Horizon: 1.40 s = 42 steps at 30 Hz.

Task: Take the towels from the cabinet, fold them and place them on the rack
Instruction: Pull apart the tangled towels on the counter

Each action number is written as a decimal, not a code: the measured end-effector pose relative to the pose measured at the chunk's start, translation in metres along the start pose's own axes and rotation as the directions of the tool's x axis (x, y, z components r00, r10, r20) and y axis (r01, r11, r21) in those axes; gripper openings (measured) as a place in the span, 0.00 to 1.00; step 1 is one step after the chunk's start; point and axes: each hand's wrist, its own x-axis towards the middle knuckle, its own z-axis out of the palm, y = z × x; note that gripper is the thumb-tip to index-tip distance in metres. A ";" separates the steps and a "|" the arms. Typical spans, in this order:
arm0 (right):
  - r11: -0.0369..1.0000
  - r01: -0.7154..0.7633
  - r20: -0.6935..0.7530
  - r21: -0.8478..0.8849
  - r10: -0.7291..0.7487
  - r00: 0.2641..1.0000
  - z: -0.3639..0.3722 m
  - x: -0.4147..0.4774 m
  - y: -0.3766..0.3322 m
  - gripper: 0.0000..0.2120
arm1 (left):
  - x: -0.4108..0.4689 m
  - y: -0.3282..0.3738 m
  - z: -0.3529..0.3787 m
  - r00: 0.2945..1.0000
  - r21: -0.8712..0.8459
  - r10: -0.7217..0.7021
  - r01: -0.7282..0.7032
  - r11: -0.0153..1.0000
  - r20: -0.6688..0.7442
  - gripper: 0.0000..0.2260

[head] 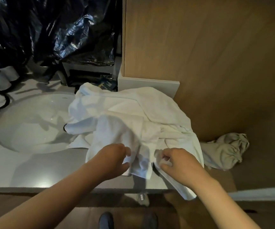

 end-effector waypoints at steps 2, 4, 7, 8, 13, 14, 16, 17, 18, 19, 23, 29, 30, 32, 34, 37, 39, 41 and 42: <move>0.999 -0.035 -0.014 0.017 0.036 0.999 0.003 -0.002 0.001 0.14 | 0.004 0.000 0.002 0.999 -0.026 0.006 -0.007 1.000 -0.034 0.15; 0.998 -0.050 -0.059 0.037 0.052 0.997 0.004 0.002 0.003 0.14 | 0.007 -0.001 0.004 0.997 -0.046 -0.004 0.000 0.999 -0.077 0.16; 0.991 -0.056 -0.134 0.120 0.072 0.988 0.002 0.018 0.001 0.11 | 0.008 0.000 0.009 0.992 -0.082 -0.048 0.039 0.996 -0.120 0.16; 0.986 -0.073 -0.142 0.147 0.094 0.985 0.002 0.025 0.000 0.12 | 0.008 0.002 0.010 0.990 -0.094 -0.061 0.050 0.994 -0.125 0.16; 0.954 -0.151 -0.163 0.261 0.198 0.967 0.004 0.060 -0.004 0.13 | 0.010 0.006 0.011 0.989 -0.075 -0.066 0.057 0.996 -0.128 0.16; 0.943 -0.158 -0.177 0.293 0.216 0.960 0.004 0.064 -0.003 0.14 | 0.010 0.005 0.010 0.989 -0.064 -0.072 0.064 0.996 -0.131 0.16; 0.918 -0.155 -0.215 0.365 0.245 0.945 0.005 0.070 -0.003 0.14 | 0.009 0.003 0.007 0.988 -0.051 -0.084 0.078 0.996 -0.130 0.16; 0.897 -0.126 -0.238 0.424 0.244 0.940 0.004 0.072 -0.003 0.15 | 0.008 0.002 0.006 0.987 -0.050 -0.088 0.083 0.995 -0.131 0.15; 0.872 -0.079 -0.259 0.482 0.229 0.938 0.002 0.072 -0.004 0.16 | 0.008 0.001 0.006 0.987 -0.048 -0.090 0.084 0.995 -0.134 0.15; 0.852 -0.030 -0.278 0.522 0.204 0.939 -0.001 0.072 -0.007 0.18 | 0.007 0.001 0.004 0.987 -0.045 -0.090 0.085 0.995 -0.136 0.16; 0.828 0.118 -0.348 0.548 0.097 0.933 -0.031 0.065 -0.022 0.16 | 0.004 -0.001 -0.013 0.976 -0.091 -0.099 0.082 0.992 -0.195 0.15; 0.771 0.421 -0.574 0.478 -0.088 0.814 -0.115 0.049 -0.056 0.12 | 0.001 0.008 -0.078 0.936 -0.066 -0.023 0.000 0.998 -0.353 0.13; 0.768 0.459 -0.595 0.446 -0.128 0.793 -0.130 0.046 -0.060 0.11 | 0.001 0.011 -0.091 0.923 -0.060 -0.005 -0.019 0.998 -0.384 0.13; 0.789 0.509 -0.587 0.344 -0.242 0.772 -0.158 0.040 -0.068 0.09 | 0.001 0.018 -0.116 0.910 -0.058 0.007 -0.034 0.998 -0.414 0.12; 0.804 0.530 -0.563 0.270 -0.315 0.764 -0.178 0.034 -0.076 0.07 | 0.002 0.025 -0.138 0.889 -0.024 0.056 -0.075 0.997 -0.454 0.11; 0.799 0.563 -0.593 0.210 -0.354 0.723 -0.203 0.025 -0.085 0.08 | 0.001 0.038 -0.166 0.857 0.018 0.110 -0.116 0.993 -0.504 0.11; 0.783 0.587 -0.607 0.205 -0.369 0.704 -0.220 0.018 -0.089 0.08 | -0.001 0.043 -0.179 0.838 0.013 0.121 -0.135 0.991 -0.531 0.11; 0.774 0.607 -0.614 0.179 -0.394 0.684 -0.239 0.010 -0.092 0.08 | -0.001 0.047 -0.192 0.815 0.005 0.144 -0.170 0.985 -0.561 0.12; 0.773 0.613 -0.614 0.165 -0.406 0.677 -0.247 0.007 -0.093 0.08 | -0.001 0.049 -0.197 0.806 0.000 0.155 -0.188 0.982 -0.571 0.13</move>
